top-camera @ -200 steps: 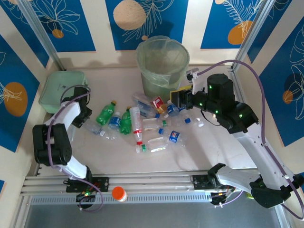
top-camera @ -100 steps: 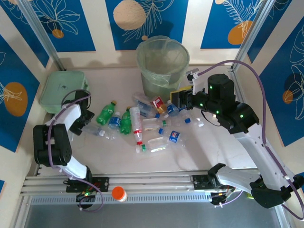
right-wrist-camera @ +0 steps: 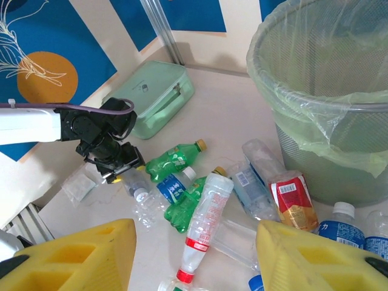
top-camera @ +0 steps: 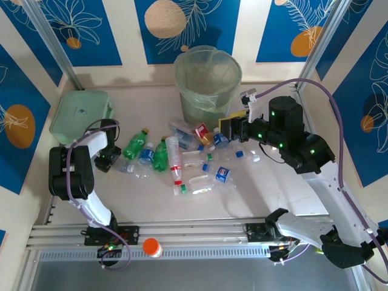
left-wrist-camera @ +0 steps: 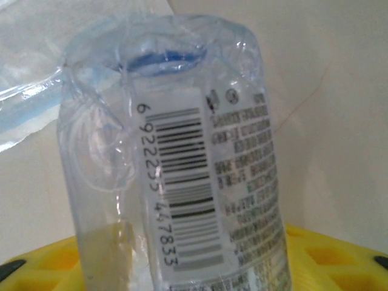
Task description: Put the plastic bottles in the bin
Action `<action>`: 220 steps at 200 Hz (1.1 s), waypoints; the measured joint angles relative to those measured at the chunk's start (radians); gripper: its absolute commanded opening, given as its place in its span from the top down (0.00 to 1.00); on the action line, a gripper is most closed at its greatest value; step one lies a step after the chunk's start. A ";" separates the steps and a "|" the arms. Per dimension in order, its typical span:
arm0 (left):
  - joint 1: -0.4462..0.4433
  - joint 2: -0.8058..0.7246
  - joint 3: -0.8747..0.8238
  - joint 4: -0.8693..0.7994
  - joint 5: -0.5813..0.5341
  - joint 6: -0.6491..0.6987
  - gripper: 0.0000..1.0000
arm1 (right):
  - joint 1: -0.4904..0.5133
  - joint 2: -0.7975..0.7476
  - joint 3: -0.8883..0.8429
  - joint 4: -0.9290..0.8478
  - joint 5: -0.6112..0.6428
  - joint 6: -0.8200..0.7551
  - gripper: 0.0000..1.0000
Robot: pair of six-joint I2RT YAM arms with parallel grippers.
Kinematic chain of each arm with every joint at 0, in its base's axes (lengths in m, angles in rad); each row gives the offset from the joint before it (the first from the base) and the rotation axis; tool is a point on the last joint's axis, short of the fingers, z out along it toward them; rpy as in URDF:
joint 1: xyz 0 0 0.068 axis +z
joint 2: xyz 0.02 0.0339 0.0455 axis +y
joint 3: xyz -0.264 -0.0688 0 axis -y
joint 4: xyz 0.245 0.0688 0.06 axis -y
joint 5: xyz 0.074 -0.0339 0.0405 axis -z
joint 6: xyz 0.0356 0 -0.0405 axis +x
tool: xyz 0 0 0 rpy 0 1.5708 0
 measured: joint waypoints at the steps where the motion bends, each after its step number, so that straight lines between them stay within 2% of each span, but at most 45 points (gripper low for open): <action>1: 0.000 0.000 0.000 0.000 0.000 0.001 0.49 | 0.000 0.000 0.000 0.000 0.000 0.000 0.45; 53: 0.000 -0.122 0.000 -0.037 0.000 0.031 0.62 | 0.019 -0.014 -0.029 0.045 -0.013 0.037 0.43; 90: -0.016 -0.305 -0.007 -0.042 0.042 0.085 0.59 | 0.227 -0.093 -0.154 0.164 0.113 0.015 0.43; 119: -0.065 -0.474 -0.028 -0.002 0.097 0.161 0.60 | 0.248 -0.070 -0.143 0.185 0.082 -0.016 0.43; 134: -0.092 -0.551 -0.030 0.050 0.169 0.202 0.66 | 0.229 -0.020 -0.108 0.179 0.045 -0.001 0.43; 167: -0.131 -0.675 -0.058 0.257 0.430 0.275 0.66 | 0.105 0.091 -0.063 0.180 -0.140 0.116 0.42; 191: -0.200 -0.673 -0.059 0.451 0.627 0.282 0.66 | 0.036 0.137 -0.063 0.190 -0.264 0.203 0.43; 220: -0.299 -0.637 -0.056 0.689 0.820 0.251 0.66 | 0.031 0.159 -0.063 0.212 -0.376 0.262 0.41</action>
